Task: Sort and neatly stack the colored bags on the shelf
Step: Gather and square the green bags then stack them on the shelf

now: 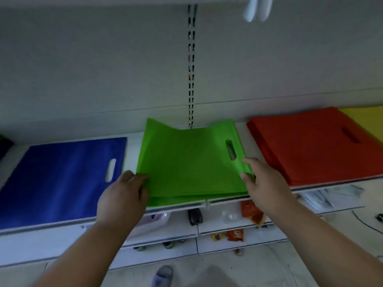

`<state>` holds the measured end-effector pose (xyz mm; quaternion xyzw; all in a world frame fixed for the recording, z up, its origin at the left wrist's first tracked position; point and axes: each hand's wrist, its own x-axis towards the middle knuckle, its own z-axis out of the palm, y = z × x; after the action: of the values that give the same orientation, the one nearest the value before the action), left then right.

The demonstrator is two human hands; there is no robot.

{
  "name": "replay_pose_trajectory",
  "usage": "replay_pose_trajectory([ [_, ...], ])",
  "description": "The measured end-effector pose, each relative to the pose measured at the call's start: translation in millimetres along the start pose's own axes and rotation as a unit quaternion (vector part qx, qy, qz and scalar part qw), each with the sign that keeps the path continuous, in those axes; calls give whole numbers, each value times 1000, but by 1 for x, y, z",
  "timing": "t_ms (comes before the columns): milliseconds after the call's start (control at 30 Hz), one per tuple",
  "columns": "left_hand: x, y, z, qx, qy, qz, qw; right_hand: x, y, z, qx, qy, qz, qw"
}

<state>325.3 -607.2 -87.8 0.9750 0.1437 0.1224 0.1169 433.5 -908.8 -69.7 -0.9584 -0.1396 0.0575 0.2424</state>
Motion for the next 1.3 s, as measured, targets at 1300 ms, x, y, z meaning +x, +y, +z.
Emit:
replay_pose_trajectory([
  [1300, -153, -264, -125, 28, 72, -214, 974, -58, -383, 100, -50, 31, -308, 950],
])
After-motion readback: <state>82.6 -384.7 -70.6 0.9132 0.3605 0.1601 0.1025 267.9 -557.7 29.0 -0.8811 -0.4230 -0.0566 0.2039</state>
